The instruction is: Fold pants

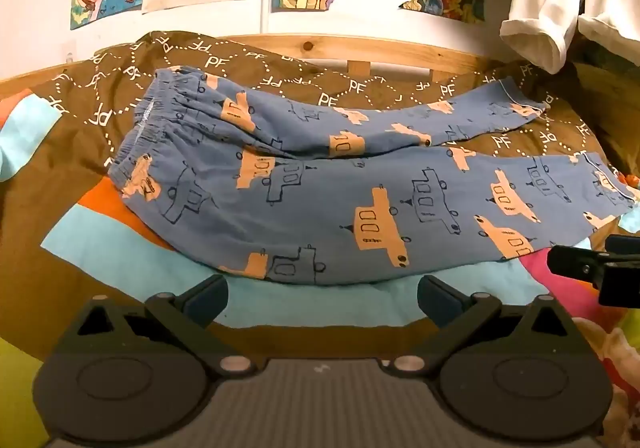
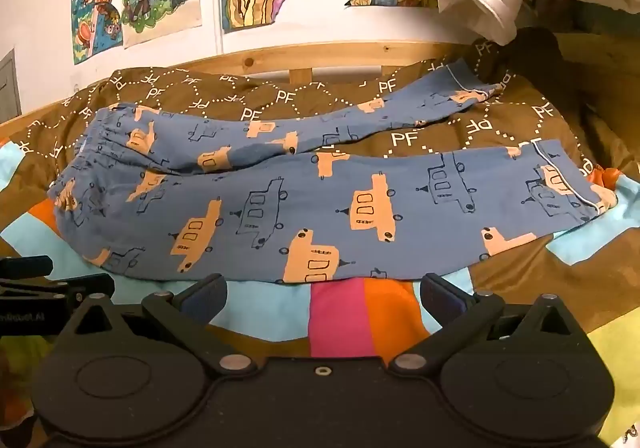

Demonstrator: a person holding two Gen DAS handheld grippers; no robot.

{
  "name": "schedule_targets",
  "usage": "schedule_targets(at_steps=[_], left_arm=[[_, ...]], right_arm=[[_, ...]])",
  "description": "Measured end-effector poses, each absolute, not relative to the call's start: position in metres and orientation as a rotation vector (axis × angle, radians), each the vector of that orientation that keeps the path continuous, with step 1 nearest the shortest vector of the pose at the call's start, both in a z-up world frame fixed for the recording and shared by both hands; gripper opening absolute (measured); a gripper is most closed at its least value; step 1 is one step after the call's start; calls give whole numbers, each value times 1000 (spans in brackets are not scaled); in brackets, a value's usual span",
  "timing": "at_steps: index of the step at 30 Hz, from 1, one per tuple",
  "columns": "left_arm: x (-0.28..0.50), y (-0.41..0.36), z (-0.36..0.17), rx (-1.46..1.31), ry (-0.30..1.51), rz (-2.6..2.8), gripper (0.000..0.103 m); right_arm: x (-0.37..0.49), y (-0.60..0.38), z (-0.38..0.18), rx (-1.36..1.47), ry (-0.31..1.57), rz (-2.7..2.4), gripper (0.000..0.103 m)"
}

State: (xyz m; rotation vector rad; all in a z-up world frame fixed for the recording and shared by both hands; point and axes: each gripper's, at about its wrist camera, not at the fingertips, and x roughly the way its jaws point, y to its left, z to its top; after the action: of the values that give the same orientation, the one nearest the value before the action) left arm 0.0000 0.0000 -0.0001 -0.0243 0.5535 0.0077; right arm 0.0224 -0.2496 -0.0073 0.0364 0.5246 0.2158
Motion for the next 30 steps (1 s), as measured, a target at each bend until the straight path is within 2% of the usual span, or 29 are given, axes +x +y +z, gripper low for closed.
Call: schedule_targets(at_steps=[30], left_arm=[[4, 4, -2, -22, 576, 38, 103]], right_arm=[[24, -248, -7, 42, 518, 217, 102]])
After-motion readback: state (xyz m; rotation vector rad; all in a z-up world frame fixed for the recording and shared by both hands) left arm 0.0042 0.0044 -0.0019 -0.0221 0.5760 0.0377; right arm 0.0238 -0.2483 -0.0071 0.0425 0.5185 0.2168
